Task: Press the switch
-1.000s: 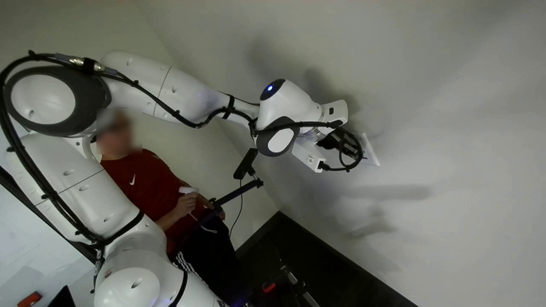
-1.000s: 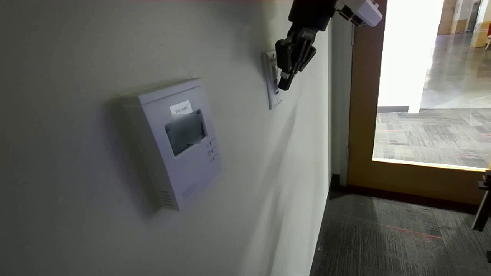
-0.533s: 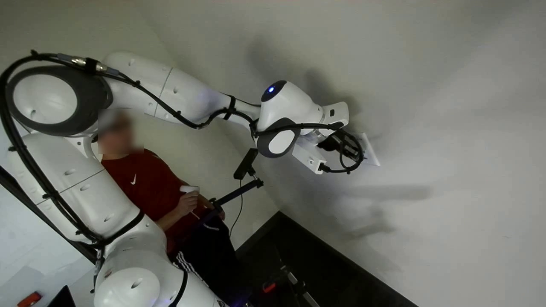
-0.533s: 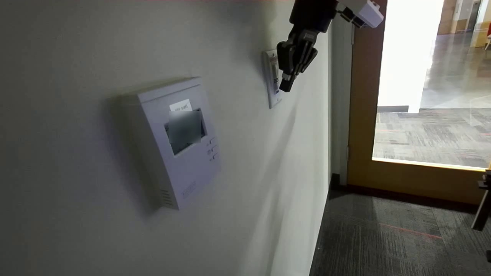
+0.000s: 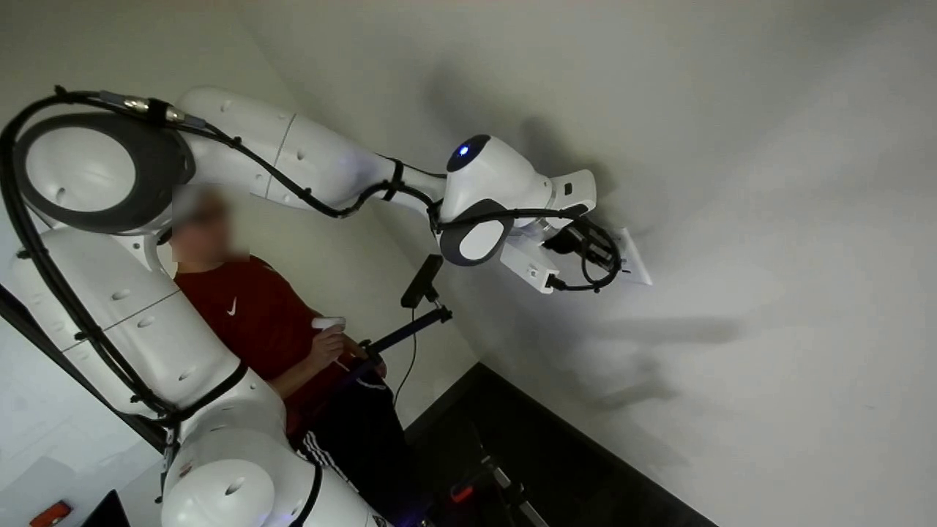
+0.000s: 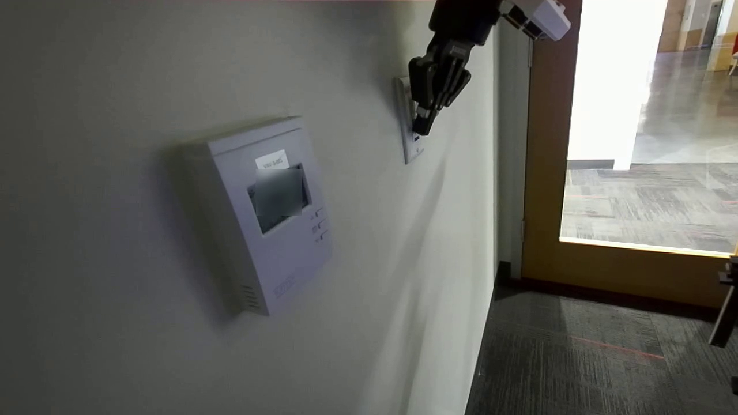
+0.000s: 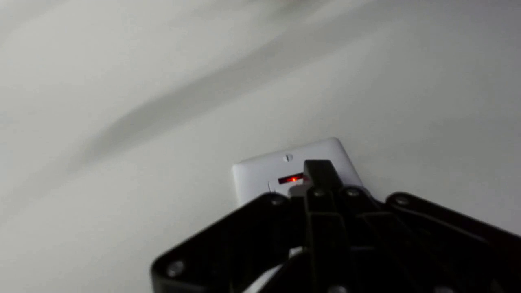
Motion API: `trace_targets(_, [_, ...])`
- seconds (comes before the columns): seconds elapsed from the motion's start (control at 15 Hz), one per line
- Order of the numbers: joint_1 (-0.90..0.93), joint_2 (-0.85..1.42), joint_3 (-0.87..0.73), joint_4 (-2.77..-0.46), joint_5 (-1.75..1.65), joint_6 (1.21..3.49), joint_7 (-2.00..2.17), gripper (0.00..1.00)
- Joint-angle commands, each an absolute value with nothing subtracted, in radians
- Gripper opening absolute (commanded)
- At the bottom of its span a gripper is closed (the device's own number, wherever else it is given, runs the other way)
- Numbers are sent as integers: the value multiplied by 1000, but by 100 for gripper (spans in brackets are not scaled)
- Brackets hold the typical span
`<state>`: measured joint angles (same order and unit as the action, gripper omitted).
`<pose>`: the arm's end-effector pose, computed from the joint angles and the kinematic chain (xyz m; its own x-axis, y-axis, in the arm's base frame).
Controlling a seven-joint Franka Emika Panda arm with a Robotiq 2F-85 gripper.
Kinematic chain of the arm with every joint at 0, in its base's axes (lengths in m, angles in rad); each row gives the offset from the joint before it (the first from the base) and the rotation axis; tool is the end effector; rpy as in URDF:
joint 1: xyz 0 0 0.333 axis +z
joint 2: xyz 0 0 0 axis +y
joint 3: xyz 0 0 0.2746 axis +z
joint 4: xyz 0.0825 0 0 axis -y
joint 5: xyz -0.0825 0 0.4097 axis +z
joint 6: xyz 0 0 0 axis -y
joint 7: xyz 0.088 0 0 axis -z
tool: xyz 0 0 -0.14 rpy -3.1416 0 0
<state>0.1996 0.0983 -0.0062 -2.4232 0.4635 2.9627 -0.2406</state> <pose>0.5434 0.0783 0.2199 0.9075 -0.0402 0.4182 0.0321 -0.9859 -0.1643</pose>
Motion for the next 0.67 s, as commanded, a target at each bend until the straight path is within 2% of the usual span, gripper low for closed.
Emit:
trace_targets(0.0, [192, 111, 5, -2400, 500, 2990, -295, 0])
trace_targets(0.53, [210, 92, -50, -2451, 324, 2949, -189, 0])
trace_targets(0.6, [146, 89, 5, -2458, 265, 2953, -147, 0])
